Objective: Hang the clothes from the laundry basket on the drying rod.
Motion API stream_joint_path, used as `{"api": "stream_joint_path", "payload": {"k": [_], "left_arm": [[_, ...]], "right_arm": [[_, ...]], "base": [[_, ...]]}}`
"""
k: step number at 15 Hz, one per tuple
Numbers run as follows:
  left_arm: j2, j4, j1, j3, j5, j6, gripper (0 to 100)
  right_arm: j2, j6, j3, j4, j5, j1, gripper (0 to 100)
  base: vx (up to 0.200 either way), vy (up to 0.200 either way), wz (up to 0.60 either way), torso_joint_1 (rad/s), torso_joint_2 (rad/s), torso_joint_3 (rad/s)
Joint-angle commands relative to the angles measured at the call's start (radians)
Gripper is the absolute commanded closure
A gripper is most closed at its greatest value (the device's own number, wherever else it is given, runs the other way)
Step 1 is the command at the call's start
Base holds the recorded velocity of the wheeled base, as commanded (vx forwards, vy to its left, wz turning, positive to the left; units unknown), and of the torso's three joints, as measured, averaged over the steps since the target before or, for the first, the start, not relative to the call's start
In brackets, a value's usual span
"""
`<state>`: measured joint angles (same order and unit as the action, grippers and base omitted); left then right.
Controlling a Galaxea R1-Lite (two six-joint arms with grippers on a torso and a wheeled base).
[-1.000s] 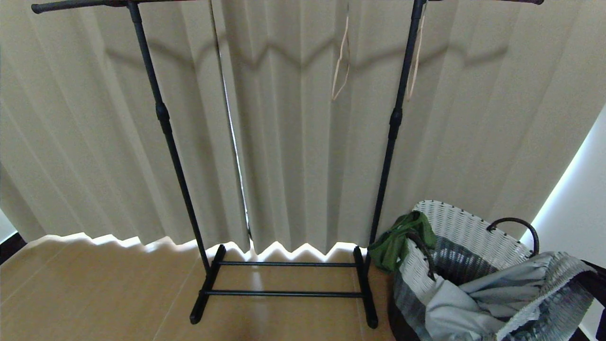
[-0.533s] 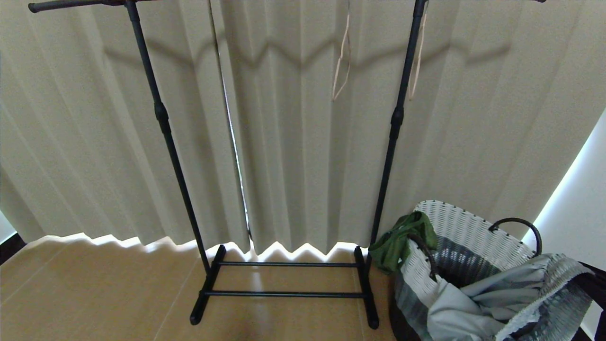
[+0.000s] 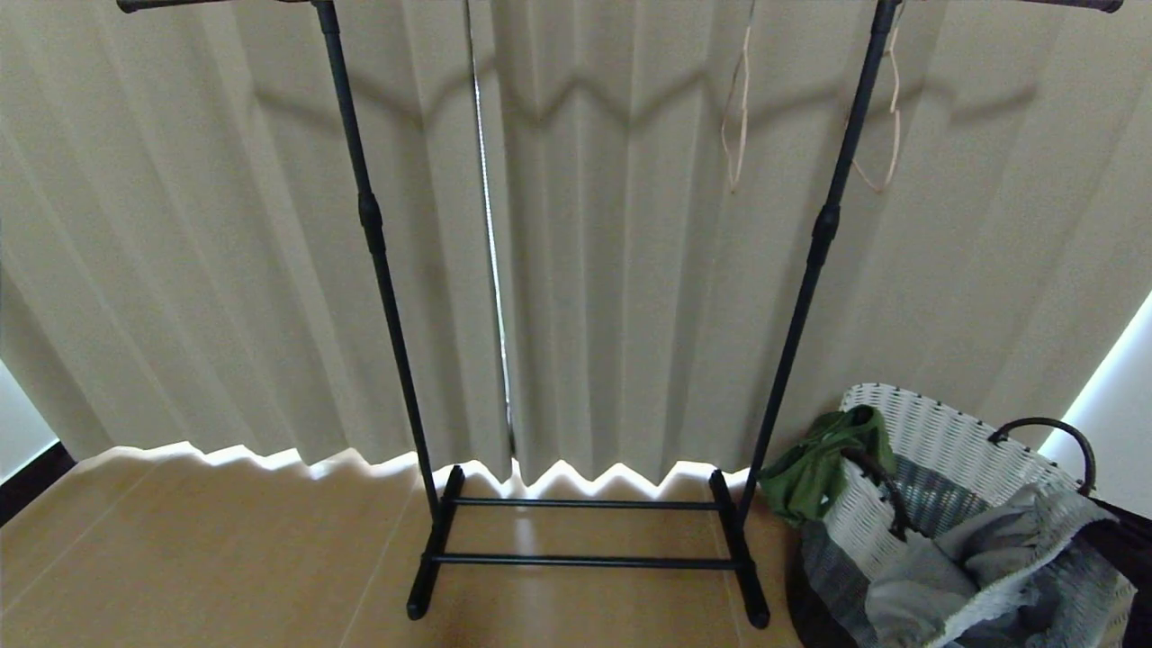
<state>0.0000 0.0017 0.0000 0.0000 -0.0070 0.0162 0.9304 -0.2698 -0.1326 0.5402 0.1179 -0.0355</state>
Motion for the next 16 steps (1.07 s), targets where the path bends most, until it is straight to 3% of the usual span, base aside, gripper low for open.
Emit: {"api": "stream_joint_path", "payload": {"k": [1,3,7,10,14,16], "left_arm": [[0.0,0.0,0.0,0.0,-0.001,0.001,0],[0.002,0.001,0.0,0.0,0.001,0.01,0],[0.002,0.0,0.0,0.0,-0.021,0.087,0],[0.017,-0.003,-0.003,-0.077,-0.232,0.087,0],[0.313,-0.011,-0.005,-0.302,-0.329,0.09,0],[0.6,-0.121,-0.032,-0.448,-0.332,0.082,0]], "right_arm": [[0.002,0.0,-0.006,0.001,0.0,0.029,100],[0.011,0.0,-0.067,-0.009,0.009,0.126,100],[0.113,0.0,-0.177,-0.002,0.059,0.181,100],[0.214,0.0,-0.303,-0.002,0.063,0.232,100],[0.237,0.003,-0.372,-0.009,0.065,0.278,100],[0.237,0.009,-0.415,-0.005,0.108,0.301,100]], "base": [[0.0,0.0,0.0,0.0,0.0,0.0],[0.0,0.0,0.0,0.0,0.0,0.0],[0.0,0.0,0.0,0.0,0.0,0.0],[0.0,0.0,0.0,0.0,0.0,0.0],[0.0,0.0,0.0,0.0,0.0,0.0],[0.0,0.0,0.0,0.0,0.0,0.0]]}}
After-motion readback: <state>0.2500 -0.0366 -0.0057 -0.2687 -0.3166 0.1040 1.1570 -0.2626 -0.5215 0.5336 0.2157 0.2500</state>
